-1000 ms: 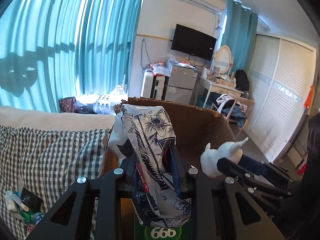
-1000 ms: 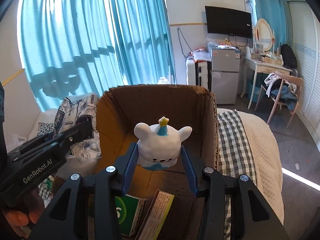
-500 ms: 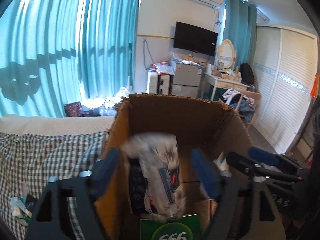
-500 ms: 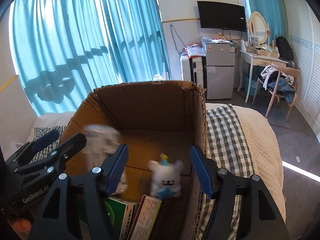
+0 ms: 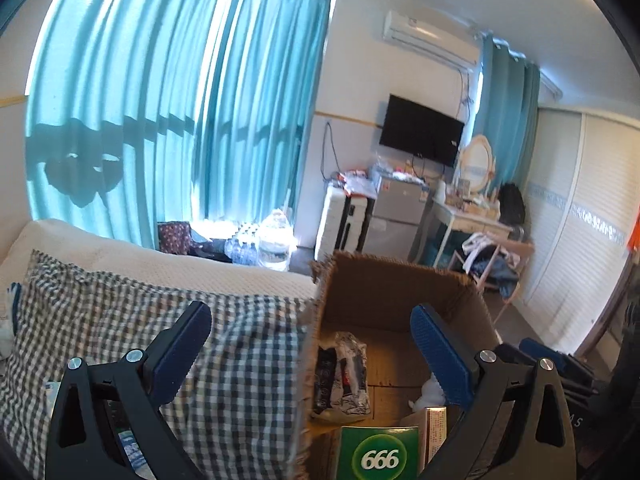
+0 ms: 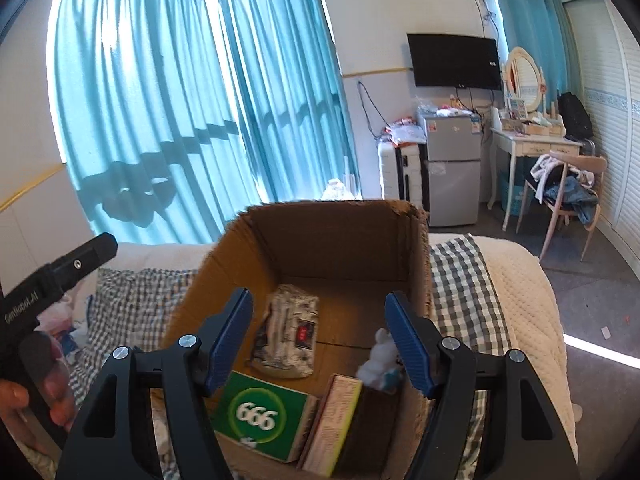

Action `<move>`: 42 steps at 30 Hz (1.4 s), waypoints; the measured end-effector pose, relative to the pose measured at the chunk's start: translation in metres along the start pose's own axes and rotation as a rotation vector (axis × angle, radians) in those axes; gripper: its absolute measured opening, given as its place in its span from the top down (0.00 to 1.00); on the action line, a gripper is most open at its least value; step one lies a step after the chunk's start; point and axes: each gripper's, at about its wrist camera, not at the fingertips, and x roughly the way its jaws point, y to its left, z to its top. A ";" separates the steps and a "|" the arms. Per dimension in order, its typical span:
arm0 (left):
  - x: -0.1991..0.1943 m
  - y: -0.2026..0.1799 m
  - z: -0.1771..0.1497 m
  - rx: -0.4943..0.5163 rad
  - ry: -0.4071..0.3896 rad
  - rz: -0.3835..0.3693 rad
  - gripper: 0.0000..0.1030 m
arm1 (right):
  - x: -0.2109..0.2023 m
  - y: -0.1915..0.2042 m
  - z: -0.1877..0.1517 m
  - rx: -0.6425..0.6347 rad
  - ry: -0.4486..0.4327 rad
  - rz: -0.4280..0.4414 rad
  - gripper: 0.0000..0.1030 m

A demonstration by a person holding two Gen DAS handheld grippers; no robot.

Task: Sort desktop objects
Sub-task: 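Move both tools back over the remaining items on the bed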

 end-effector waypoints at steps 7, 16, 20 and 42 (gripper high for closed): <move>-0.063 0.056 0.020 0.015 -0.010 0.093 0.00 | -0.034 0.046 -0.005 -0.039 -0.033 0.092 0.31; -0.119 0.138 0.002 -0.008 0.009 0.232 0.00 | -0.033 0.103 -0.037 -0.083 0.031 0.149 0.31; -0.128 0.170 -0.017 -0.024 0.024 0.276 0.00 | -0.028 0.129 -0.053 -0.129 0.058 0.170 0.29; -0.063 0.280 -0.206 -0.108 0.234 0.251 0.00 | 0.036 0.239 -0.168 -0.470 0.148 0.229 0.10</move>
